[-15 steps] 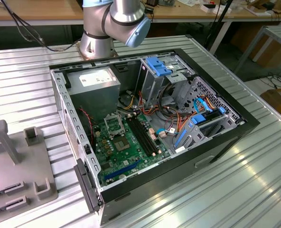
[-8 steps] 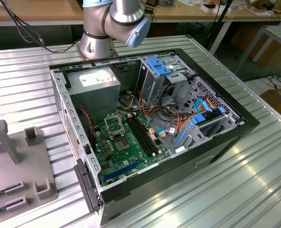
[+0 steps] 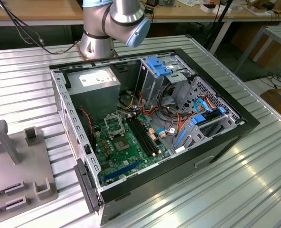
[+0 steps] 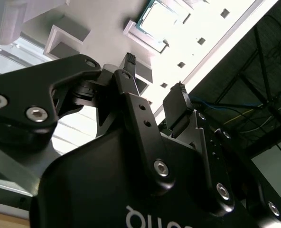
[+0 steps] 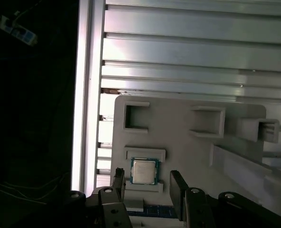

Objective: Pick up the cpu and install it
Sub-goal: 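Pick up the cpu and move it towards the insertion slot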

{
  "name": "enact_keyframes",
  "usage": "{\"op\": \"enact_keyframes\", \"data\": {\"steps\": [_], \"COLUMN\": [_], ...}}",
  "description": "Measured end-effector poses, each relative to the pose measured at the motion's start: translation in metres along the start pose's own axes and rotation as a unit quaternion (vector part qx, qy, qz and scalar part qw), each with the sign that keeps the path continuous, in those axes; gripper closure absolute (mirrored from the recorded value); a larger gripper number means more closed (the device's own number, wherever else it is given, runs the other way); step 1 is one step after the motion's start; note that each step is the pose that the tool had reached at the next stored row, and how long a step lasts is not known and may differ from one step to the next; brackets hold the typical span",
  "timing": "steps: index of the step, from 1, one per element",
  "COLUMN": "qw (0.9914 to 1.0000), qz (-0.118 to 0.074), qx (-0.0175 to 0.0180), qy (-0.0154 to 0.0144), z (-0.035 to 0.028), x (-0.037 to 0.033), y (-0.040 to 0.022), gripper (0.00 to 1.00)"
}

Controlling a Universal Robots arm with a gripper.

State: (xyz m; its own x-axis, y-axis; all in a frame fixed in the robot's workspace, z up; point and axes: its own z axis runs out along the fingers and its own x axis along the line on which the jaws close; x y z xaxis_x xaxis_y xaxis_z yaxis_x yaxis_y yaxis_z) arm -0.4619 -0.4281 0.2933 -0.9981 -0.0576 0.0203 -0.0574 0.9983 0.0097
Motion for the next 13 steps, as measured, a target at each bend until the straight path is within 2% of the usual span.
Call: {"op": "enact_keyframes", "data": {"steps": [5, 13], "qw": [1.0, 1.0], "qz": [0.001, 0.001], "qx": [0.0002, 0.0003], "qy": [0.0, 0.0], "z": [0.0049, 0.0184], "x": [0.0001, -0.0002], "y": [-0.0027, -0.003], "gripper": [0.49, 0.49]}}
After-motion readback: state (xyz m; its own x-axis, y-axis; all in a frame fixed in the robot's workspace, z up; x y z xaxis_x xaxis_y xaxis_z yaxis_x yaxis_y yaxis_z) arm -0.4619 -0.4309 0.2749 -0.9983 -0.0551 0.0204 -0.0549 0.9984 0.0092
